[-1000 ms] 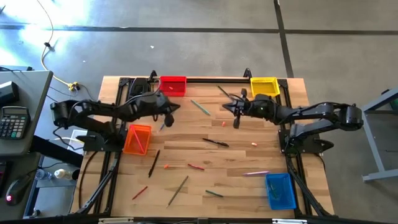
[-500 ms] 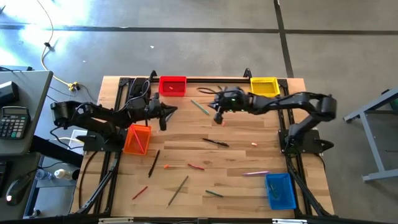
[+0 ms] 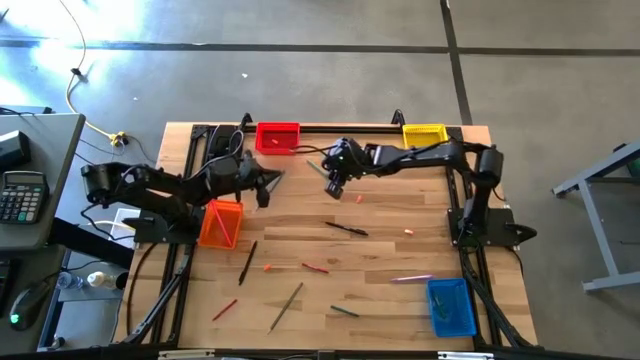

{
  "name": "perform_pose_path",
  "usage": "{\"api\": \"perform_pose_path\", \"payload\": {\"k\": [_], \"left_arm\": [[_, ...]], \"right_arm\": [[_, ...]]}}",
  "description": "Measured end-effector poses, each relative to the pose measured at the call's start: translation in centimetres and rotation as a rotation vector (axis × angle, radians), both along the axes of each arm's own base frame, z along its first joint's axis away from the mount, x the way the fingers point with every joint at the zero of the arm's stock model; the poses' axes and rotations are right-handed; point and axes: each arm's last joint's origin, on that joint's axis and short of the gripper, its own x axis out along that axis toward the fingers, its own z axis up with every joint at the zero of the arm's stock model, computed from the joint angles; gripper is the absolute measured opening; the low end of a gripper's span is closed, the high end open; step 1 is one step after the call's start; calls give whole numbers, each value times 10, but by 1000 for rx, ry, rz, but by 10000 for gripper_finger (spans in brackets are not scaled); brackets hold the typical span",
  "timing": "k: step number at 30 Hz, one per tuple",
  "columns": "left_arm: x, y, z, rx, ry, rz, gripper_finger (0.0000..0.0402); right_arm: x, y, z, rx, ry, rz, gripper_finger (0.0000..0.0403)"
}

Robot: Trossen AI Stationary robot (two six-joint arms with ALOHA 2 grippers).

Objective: Sort crayons/erasers/pens/pencils in bins
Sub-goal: Put the blue pen into the yellow basket

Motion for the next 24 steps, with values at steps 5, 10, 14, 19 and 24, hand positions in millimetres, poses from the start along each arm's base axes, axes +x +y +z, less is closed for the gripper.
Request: {"api": "perform_pose_path", "payload": {"k": [5,10,14,19,24], "left_arm": [[-12,-10,-9,-5,-19,-11,0],[-23,-18,-12,-24,-80,-23,0],[-22,-20,-10,-33,-101,-98,0],[-19,-25,-10,-41,-98,-135,0],[-16,-26,-5,26,-108,-164,0]], "right_arm": [[5,-8,14,23,-36,-40,146],[6,-17,21,45,-61,-96,169],[3,-22,21,54,-59,-131,174],[2,-24,20,50,-44,-137,173],[0,-23,18,32,-16,-107,173]]}}
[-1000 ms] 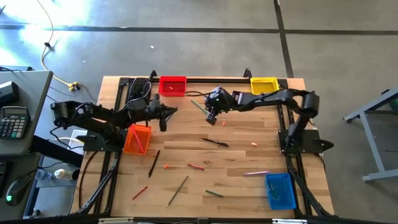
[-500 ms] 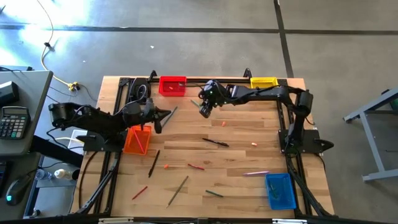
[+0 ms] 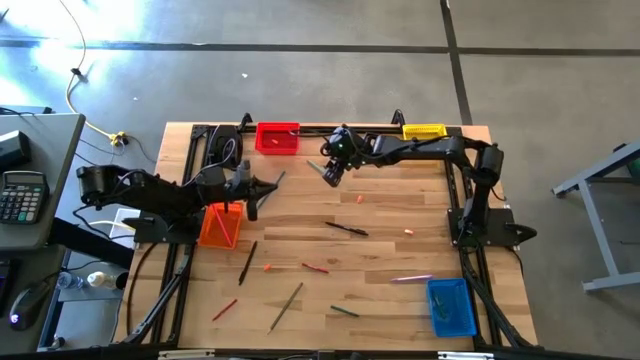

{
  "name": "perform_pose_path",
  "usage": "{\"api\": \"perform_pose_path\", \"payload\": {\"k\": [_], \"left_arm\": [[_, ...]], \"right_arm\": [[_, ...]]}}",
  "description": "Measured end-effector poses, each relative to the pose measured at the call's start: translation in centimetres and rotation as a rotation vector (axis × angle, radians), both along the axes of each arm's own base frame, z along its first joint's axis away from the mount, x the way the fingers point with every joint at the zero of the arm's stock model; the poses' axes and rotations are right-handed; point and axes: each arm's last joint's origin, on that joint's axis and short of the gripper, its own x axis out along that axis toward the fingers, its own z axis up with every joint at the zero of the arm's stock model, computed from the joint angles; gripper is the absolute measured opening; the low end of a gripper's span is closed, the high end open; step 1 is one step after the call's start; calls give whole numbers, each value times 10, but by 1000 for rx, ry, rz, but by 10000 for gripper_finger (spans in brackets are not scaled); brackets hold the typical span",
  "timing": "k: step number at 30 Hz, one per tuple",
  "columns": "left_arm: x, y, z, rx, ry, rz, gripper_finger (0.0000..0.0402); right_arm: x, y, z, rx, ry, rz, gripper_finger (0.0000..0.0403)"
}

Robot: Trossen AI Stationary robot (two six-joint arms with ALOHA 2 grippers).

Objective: Sort crayons/erasers/pens/pencils in bins
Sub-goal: Put the blue pen into the yellow basket

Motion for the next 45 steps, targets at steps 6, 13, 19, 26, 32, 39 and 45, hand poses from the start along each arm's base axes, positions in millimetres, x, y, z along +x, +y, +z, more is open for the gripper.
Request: {"api": "perform_pose_path", "payload": {"k": [6,13,19,26,32,39,45], "left_arm": [[5,3,7,38,-20,-3,0],[12,7,16,113,-34,-7,0],[18,11,24,165,-48,-11,0],[22,13,30,219,-55,-25,0],[22,13,31,256,-56,-27,0],[22,13,32,262,-62,-26,0],[23,13,32,273,-58,-25,0]], "right_arm": [[-4,0,-3,12,53,8,173],[-9,-2,-9,52,98,-30,173],[-2,-8,-32,85,113,-46,173],[9,-5,-61,107,131,-27,173],[12,-1,-60,120,117,-31,173],[12,-1,-60,129,104,-45,173],[15,-2,-69,127,106,-58,173]]}}
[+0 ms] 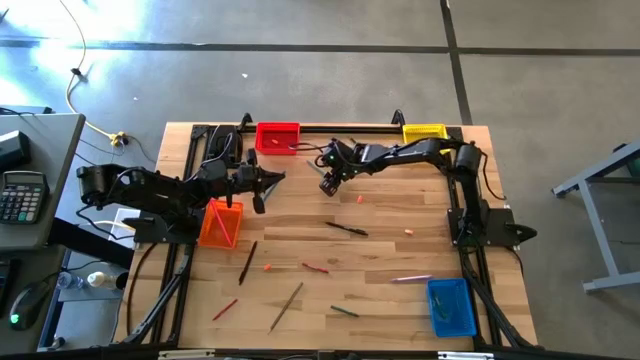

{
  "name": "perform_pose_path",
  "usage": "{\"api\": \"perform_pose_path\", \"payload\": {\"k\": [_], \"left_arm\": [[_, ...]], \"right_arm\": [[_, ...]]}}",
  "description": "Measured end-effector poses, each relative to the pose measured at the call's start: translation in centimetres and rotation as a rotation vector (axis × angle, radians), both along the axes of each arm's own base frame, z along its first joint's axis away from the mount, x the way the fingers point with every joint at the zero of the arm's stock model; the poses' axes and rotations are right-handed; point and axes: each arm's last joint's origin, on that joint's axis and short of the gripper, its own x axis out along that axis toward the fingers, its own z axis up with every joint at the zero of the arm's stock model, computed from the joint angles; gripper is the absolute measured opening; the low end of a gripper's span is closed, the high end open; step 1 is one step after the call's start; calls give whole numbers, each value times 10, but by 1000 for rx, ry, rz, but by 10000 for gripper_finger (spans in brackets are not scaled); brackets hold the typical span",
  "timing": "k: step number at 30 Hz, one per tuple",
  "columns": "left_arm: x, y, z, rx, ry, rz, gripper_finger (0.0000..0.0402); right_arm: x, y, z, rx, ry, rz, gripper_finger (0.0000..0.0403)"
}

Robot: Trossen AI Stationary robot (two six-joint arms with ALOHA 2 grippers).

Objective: Sort crayons/erasers/pens/pencils in bins
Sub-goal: Put the blue pen into the yellow basket

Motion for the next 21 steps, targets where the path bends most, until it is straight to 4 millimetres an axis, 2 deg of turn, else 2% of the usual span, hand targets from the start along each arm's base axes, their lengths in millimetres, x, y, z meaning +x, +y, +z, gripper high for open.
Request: {"api": "perform_pose_path", "payload": {"k": [6,16,21], "left_arm": [[1,1,2,-17,-12,1,0],[1,0,3,7,-20,-20,0],[7,3,13,30,-54,-21,0]], "right_arm": [[4,1,-12,-29,19,-32,158],[2,3,-15,-48,61,-55,35],[1,3,-14,-52,74,-58,15]]}}
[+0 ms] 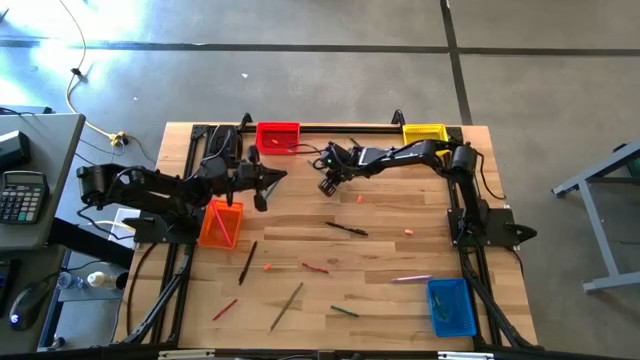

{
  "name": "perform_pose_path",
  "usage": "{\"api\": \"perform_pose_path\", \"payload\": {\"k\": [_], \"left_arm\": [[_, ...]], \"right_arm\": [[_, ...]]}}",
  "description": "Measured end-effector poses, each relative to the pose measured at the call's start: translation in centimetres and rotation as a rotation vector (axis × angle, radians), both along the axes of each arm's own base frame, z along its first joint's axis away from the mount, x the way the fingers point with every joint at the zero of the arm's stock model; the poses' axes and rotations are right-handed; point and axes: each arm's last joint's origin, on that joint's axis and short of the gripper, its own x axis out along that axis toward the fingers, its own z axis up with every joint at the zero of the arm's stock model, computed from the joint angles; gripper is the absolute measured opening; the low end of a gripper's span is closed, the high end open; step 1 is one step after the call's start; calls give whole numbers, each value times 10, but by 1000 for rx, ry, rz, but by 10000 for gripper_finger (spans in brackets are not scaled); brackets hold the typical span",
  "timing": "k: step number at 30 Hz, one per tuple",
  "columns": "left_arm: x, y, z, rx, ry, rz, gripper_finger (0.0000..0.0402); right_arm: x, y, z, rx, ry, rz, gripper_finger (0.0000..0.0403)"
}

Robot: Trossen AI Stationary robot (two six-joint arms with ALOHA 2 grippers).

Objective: Sort crayons/erasers/pens/pencils in bins
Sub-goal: Put the blue pen into the yellow basket

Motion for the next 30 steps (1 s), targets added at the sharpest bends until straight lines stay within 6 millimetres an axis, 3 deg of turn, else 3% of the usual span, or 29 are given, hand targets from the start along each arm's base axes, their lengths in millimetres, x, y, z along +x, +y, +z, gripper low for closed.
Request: {"api": "perform_pose_path", "payload": {"k": [6,16,20,24,30], "left_arm": [[7,4,11,28,-25,-3,0],[15,9,27,77,-66,-1,0],[16,9,28,79,-69,-2,0],[16,9,28,79,-69,-1,0],[16,9,28,78,-69,-1,0]], "right_arm": [[-7,7,15,12,18,13,30],[-31,21,82,-88,25,-30,31],[-58,27,113,-136,97,-100,31],[-99,26,145,-218,223,-225,31],[-157,8,169,-349,537,-256,32]]}}
